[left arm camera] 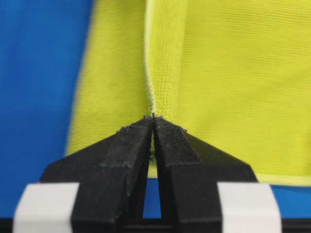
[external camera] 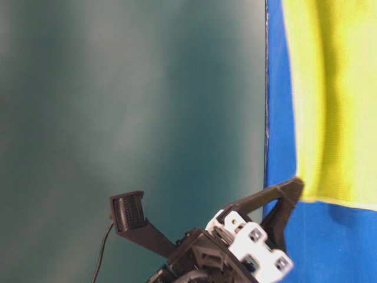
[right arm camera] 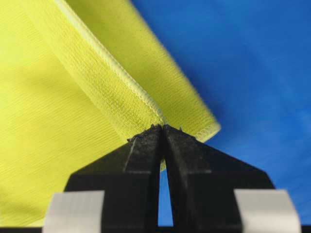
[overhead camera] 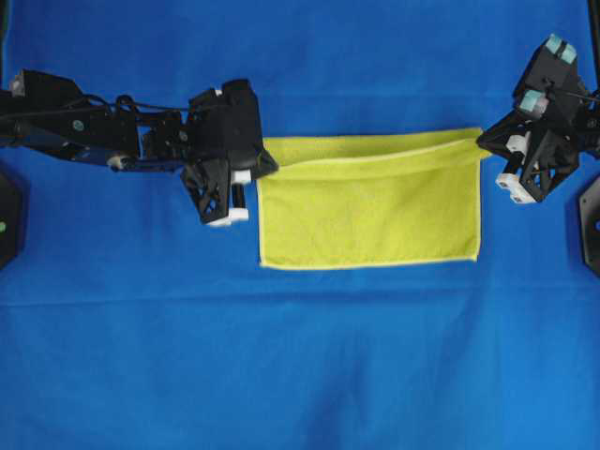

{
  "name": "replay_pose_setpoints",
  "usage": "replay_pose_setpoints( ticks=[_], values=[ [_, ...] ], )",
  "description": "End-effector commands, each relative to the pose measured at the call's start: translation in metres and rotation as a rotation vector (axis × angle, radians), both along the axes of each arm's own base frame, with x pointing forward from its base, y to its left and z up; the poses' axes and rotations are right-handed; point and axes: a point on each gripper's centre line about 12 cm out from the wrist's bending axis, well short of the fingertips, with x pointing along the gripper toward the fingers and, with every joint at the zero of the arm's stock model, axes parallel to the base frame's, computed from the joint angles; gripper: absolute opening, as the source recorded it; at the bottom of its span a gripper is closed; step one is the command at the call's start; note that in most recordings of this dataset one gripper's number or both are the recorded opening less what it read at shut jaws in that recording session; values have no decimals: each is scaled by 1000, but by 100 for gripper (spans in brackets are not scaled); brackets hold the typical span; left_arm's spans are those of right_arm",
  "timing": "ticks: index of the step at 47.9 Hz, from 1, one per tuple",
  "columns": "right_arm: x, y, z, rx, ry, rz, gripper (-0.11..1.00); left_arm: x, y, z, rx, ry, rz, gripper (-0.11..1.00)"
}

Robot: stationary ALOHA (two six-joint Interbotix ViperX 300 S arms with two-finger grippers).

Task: Fold the yellow towel.
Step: 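Lift the far edge and fold it toward the near edge with both grippers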

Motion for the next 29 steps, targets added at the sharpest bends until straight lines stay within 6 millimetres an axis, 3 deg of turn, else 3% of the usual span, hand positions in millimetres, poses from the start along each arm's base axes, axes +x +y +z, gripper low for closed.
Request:
replay_pose_setpoints(
  ticks=[1,8,17,29],
  values=[
    [5,11,0,26,-7,24,3,4,-18,7,-7,-24,-40,1],
    [11,29,-6,72,3,60,3,6,-42,-4,-33,3,-81,1],
    [15,43,-19,123,47,70,3,5,-59,-13,-63,25,-96,1],
    [17,63,-21,164,51,106,3,-2,-79,-15,-96,36,-117,1]
  ],
)
